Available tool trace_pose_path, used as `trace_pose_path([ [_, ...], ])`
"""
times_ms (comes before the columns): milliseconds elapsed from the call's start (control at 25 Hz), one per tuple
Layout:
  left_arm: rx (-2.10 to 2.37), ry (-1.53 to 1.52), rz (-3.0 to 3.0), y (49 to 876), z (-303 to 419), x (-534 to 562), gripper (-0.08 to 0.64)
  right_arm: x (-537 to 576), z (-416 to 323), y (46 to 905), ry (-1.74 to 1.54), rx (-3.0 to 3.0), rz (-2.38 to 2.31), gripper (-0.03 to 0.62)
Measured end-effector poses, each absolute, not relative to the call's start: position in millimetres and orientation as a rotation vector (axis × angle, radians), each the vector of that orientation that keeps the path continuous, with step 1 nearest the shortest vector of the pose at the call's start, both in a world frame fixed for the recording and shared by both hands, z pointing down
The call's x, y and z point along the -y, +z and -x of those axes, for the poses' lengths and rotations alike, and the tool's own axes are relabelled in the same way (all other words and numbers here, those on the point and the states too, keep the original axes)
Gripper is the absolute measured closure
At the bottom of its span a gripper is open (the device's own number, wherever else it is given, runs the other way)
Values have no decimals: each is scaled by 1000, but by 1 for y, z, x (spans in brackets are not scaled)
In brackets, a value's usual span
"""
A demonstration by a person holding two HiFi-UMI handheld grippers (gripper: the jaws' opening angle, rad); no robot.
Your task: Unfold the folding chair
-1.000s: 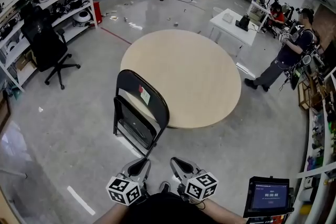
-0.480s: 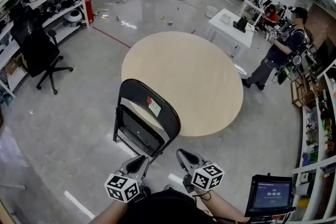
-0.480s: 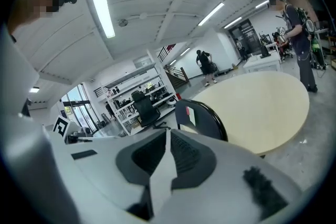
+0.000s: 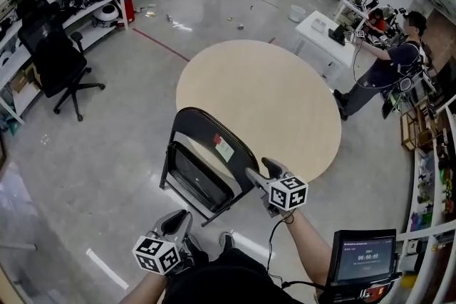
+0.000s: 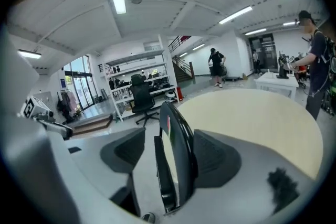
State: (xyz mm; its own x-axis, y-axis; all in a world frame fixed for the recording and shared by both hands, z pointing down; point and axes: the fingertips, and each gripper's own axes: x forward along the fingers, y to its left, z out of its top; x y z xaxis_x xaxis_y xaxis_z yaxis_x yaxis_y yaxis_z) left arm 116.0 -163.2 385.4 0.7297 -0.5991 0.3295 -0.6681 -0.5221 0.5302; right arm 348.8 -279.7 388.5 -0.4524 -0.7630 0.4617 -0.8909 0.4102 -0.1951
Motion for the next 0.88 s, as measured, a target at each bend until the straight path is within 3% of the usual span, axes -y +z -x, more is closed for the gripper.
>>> trace_pose_path([
  [240,1111,125,-2193,380,-119,172,503,347,-350,442,676,2312,-1207,244],
  [880,1274,99,-2107,375,-119,147,506,339,-311,504,722,2293,-930,247],
])
